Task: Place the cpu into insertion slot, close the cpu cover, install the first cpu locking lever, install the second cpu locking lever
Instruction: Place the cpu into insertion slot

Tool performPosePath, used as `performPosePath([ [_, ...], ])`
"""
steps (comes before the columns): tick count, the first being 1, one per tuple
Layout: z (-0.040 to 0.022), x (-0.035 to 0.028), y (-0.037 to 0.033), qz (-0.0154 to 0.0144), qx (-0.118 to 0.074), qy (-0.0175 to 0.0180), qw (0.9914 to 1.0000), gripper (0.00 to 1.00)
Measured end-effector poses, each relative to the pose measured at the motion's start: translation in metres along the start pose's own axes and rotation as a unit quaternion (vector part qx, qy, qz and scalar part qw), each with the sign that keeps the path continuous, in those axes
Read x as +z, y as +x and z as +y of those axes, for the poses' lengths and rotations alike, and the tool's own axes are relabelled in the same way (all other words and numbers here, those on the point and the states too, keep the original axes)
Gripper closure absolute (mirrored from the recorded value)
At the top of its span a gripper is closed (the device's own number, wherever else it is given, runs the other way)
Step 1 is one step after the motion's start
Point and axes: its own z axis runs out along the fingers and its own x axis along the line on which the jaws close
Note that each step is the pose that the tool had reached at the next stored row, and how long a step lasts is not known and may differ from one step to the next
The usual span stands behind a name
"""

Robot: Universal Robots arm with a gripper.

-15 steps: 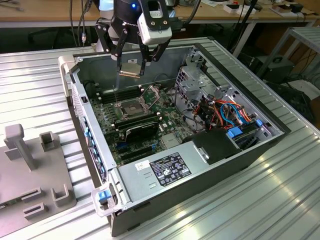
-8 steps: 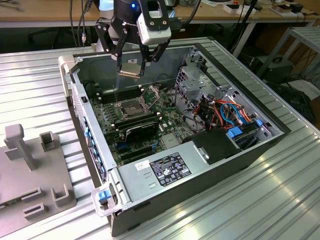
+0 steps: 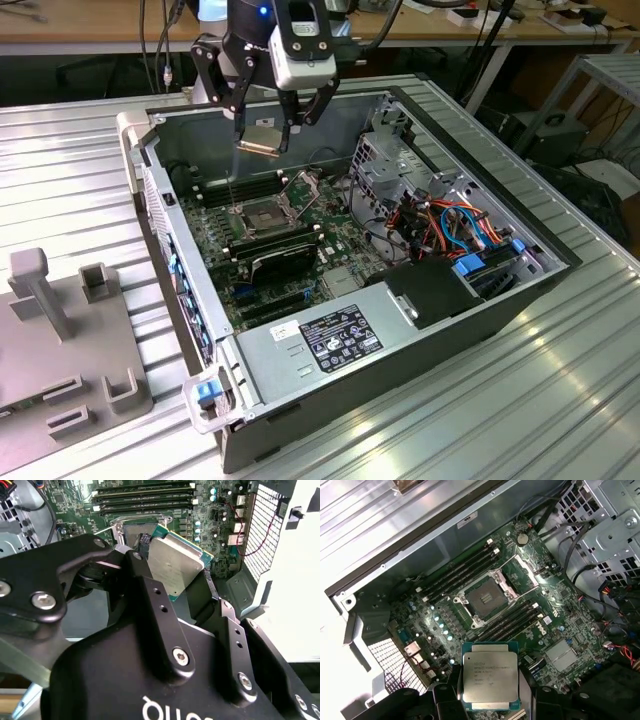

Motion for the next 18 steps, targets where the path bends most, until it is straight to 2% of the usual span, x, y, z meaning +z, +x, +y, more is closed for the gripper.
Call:
performPosePath([
  [2, 0.0001, 0.0000, 0.0000, -0.0004, 0.009, 0.0002, 0.99996, 0.45],
  [4, 0.0005, 0.0002, 0.0000, -0.0012, 0.027, 0.0006, 0.99963, 0.45],
  [6, 0.0008, 0.0005, -0.0001, -0.0021, 0.046, 0.0011, 0.99894, 0.45],
  [10, 0.0010, 0.0007, -0.0001, -0.0029, 0.065, 0.0015, 0.99789, 0.45],
  [12, 0.0010, 0.0007, -0.0001, -0.0032, 0.071, 0.0017, 0.99747, 0.45],
  [18, 0.0010, 0.0007, -0.0001, -0.0032, 0.072, 0.0017, 0.99741, 0.45],
])
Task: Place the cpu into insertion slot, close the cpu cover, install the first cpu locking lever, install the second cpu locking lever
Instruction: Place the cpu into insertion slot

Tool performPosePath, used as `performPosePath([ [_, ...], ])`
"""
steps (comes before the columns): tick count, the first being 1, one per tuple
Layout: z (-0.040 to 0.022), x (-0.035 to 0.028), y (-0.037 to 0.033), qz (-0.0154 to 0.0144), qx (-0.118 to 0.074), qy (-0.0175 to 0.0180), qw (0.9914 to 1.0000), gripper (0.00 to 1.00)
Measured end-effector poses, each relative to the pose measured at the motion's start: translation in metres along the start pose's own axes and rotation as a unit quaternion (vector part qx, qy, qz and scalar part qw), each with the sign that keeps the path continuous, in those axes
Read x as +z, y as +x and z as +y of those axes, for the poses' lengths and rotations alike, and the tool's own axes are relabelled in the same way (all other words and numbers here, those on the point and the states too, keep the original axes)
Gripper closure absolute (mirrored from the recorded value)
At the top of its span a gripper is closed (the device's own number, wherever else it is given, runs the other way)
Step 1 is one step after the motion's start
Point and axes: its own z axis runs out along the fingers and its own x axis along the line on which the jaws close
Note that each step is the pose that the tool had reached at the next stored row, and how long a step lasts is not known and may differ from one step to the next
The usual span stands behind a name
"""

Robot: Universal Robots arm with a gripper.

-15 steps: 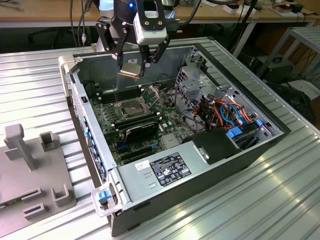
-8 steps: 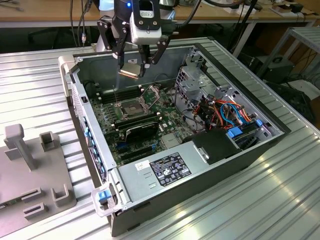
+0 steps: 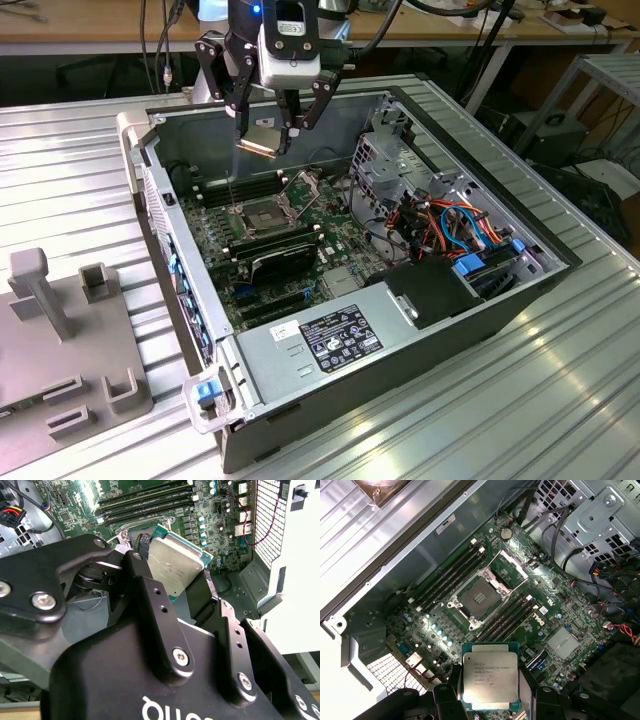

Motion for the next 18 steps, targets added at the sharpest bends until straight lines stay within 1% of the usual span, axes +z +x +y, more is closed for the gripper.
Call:
performPosePath([
  [9, 0.0000, 0.0000, 0.0000, 0.0000, 0.000, 0.0000, 1.00000, 0.45],
  [12, 0.0001, 0.0001, 0.0001, -0.0006, 0.012, 0.0002, 0.99992, 0.45],
  [14, 0.0002, 0.0001, 0.0001, -0.0011, 0.023, 0.0005, 0.99973, 0.45],
  [15, 0.0002, 0.0001, 0.0001, -0.0013, 0.029, 0.0007, 0.99956, 0.45],
  [16, 0.0002, 0.0001, 0.0002, -0.0018, 0.040, 0.0010, 0.99920, 0.45],
  [18, 0.0002, 0.0001, 0.0002, -0.0019, 0.042, 0.0010, 0.99912, 0.45],
])
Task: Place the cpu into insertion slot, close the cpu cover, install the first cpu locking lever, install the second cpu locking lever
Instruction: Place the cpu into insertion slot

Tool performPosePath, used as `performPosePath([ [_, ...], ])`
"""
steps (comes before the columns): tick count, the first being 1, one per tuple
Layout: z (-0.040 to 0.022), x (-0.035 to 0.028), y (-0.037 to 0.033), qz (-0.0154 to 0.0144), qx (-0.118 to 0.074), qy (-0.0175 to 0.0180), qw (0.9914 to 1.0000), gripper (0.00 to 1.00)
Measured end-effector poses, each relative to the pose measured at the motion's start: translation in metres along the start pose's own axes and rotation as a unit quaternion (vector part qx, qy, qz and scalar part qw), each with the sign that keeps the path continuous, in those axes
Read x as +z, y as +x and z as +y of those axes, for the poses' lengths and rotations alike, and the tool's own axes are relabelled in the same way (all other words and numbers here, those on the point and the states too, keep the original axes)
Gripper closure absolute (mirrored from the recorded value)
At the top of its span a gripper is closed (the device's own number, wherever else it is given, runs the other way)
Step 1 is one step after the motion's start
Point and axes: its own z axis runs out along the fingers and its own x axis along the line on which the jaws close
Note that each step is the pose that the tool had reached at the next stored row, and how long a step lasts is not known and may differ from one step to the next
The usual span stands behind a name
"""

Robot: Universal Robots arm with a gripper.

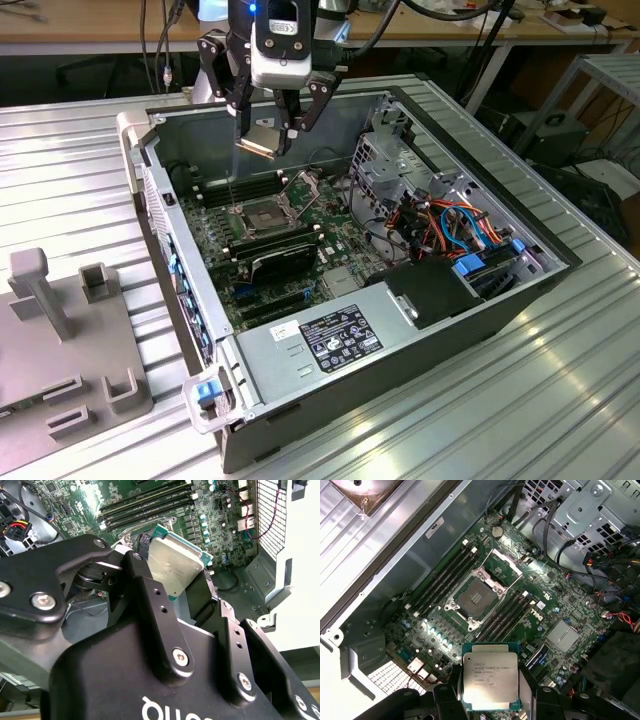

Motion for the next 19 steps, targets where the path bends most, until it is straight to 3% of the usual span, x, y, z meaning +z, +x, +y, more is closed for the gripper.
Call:
performPosePath([
  [19, 0.0004, 0.0018, -0.0001, -0.0004, 0.010, 0.0002, 0.99995, 0.45],
])
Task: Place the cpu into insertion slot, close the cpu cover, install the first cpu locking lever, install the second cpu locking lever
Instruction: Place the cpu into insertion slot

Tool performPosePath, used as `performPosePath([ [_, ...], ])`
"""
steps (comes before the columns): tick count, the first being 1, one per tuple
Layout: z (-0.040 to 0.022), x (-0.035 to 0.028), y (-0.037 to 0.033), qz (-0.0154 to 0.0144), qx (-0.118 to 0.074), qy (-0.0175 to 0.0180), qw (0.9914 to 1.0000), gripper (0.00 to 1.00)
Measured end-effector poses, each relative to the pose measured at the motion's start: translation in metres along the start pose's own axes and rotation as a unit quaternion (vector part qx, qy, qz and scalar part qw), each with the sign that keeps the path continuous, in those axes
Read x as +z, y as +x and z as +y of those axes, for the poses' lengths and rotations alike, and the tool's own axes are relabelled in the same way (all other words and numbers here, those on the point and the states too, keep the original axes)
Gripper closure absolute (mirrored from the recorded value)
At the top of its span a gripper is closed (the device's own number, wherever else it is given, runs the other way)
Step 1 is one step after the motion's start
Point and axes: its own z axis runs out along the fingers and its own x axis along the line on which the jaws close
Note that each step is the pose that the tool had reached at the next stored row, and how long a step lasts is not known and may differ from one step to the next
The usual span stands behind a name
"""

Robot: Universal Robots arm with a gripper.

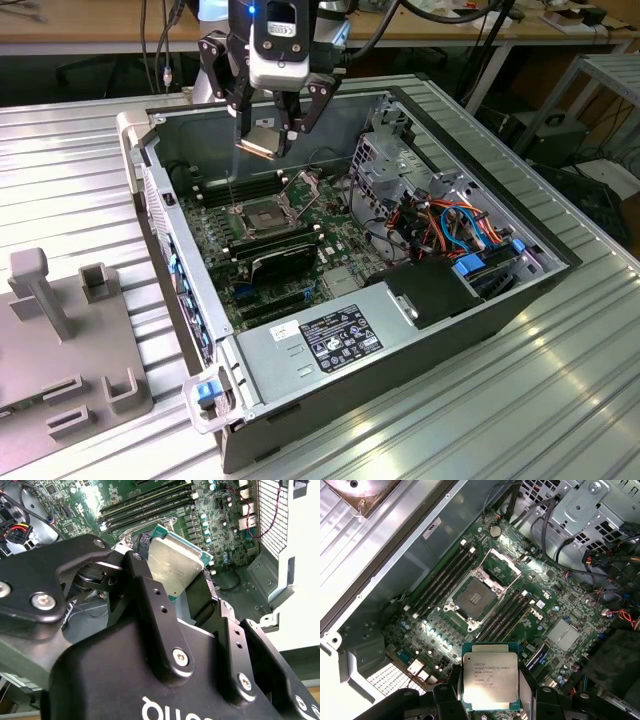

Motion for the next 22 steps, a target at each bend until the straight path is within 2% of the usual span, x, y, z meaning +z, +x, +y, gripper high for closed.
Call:
performPosePath([
  [8, 0.0001, 0.0001, -0.0001, -0.0005, 0.011, 0.0002, 0.99994, 0.45],
  [14, 0.0002, 0.0001, -0.0002, -0.0014, 0.032, 0.0007, 0.99949, 0.45],
  [22, 0.0002, 0.0001, -0.0001, -0.0019, 0.042, 0.0010, 0.99911, 0.45],
])
